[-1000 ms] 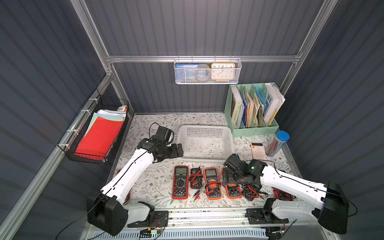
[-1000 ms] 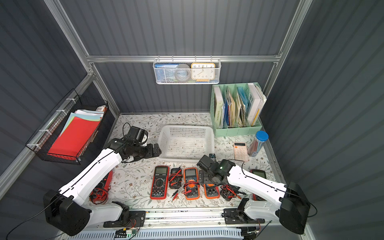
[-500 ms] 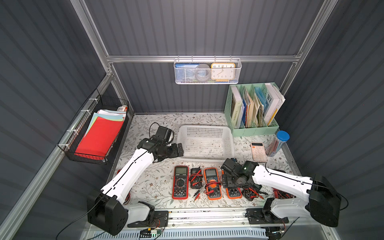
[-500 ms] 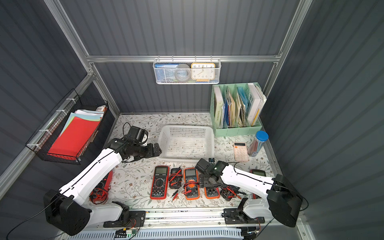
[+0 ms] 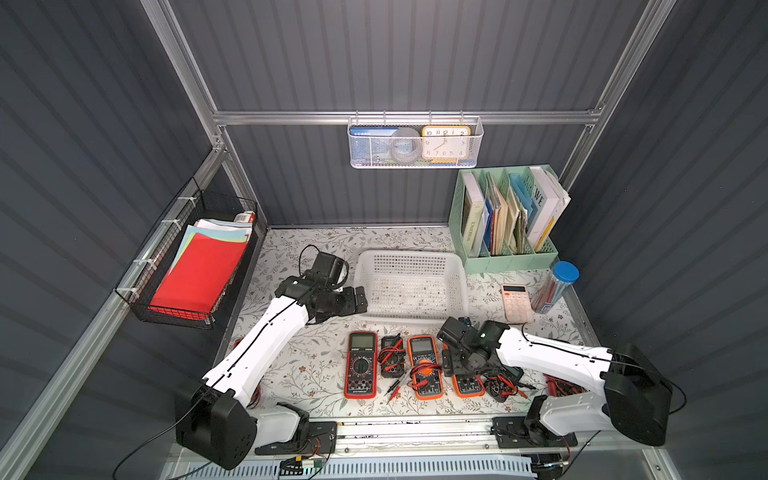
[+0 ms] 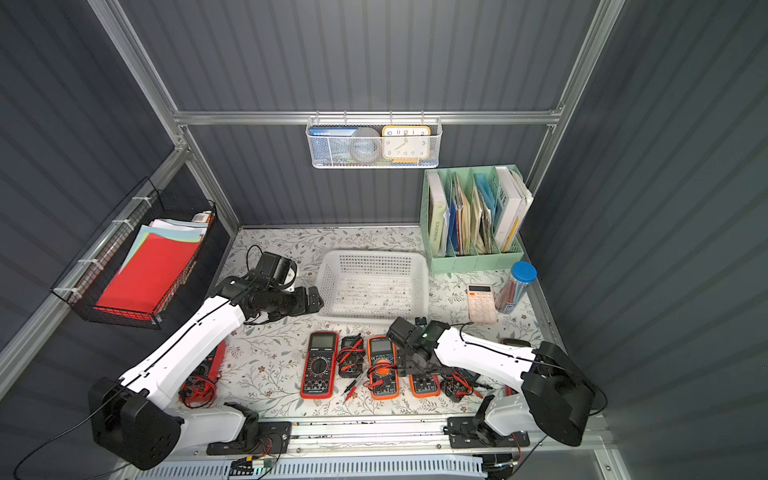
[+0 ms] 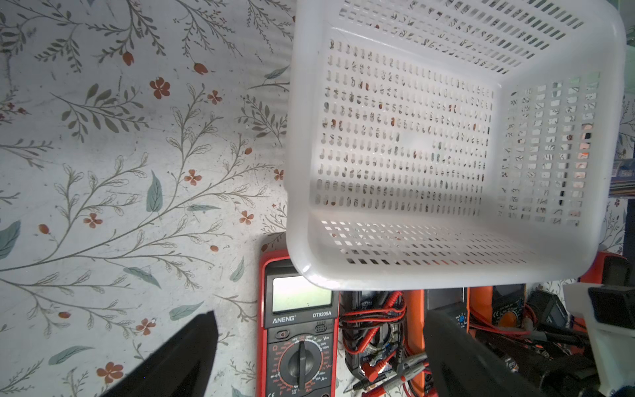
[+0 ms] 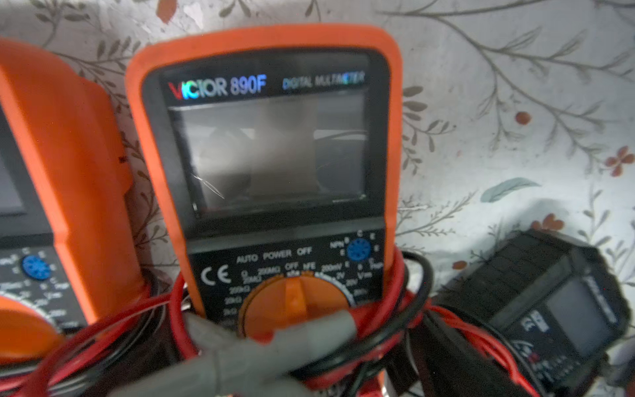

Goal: Put the multimeter into the basket
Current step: Pick up the multimeter from the center of the board.

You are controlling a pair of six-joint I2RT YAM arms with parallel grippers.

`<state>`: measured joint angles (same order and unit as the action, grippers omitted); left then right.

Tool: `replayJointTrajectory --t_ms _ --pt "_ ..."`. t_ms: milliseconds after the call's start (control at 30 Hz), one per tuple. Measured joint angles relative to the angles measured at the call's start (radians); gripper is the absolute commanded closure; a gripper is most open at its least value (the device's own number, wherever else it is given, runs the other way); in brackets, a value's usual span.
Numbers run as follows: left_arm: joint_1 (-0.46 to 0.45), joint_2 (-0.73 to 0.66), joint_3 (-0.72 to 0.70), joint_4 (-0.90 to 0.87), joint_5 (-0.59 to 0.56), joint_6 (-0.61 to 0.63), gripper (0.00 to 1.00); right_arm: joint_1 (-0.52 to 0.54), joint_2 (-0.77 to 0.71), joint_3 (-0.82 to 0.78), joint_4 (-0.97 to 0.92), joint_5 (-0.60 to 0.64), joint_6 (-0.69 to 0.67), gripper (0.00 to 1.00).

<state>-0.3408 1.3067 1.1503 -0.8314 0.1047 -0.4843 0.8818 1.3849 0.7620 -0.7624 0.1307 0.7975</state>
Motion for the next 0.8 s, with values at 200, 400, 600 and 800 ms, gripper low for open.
replayJointTrajectory --t_ms 200,400,600,800 --pt "0.0 0.0 0.0 0.003 0.0 0.0 0.01 -0.003 0.074 -0.016 0.049 -0.026 -0.011 0.19" --pt "0.0 0.0 0.0 0.003 0.0 0.0 0.01 -0.003 0.064 -0.023 0.053 -0.026 -0.011 0.37" --pt "0.0 0.0 0.0 0.003 0.0 0.0 0.01 -0.001 0.003 -0.05 0.053 -0.041 -0.001 0.52" --pt "0.0 0.0 0.003 0.002 0.0 0.0 0.01 0.001 -0.163 -0.046 -0.021 -0.029 0.01 0.65"
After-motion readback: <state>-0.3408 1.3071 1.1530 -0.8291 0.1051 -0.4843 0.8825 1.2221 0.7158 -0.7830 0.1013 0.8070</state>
